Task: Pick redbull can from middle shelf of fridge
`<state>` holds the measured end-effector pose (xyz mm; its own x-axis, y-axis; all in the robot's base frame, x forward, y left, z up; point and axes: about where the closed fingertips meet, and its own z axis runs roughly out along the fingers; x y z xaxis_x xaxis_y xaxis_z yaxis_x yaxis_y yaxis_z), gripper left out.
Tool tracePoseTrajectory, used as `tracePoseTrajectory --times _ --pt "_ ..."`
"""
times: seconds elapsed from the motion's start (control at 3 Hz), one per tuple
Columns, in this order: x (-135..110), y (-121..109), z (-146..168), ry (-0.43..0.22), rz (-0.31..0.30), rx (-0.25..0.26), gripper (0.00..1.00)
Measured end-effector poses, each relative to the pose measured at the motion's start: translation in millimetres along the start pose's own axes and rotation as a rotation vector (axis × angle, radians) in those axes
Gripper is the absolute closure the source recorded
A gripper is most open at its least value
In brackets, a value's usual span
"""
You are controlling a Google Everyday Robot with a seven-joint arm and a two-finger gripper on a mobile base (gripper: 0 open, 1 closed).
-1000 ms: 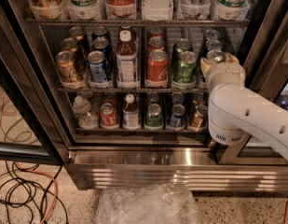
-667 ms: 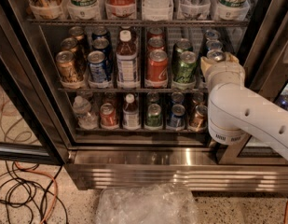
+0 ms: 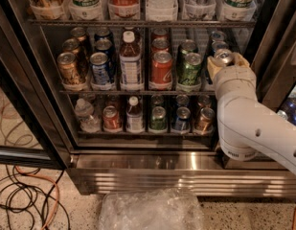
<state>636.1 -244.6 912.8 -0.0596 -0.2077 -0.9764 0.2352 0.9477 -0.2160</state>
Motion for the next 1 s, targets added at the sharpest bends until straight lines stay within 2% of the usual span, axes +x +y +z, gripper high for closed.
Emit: tracePoseTrajectory --times 0.67,1.0 --pt "-30 1 -43 -0.140 -0.030 -0.040 1.00" --pt "-30 1 -43 -0.140 -0.030 -0.040 1.00"
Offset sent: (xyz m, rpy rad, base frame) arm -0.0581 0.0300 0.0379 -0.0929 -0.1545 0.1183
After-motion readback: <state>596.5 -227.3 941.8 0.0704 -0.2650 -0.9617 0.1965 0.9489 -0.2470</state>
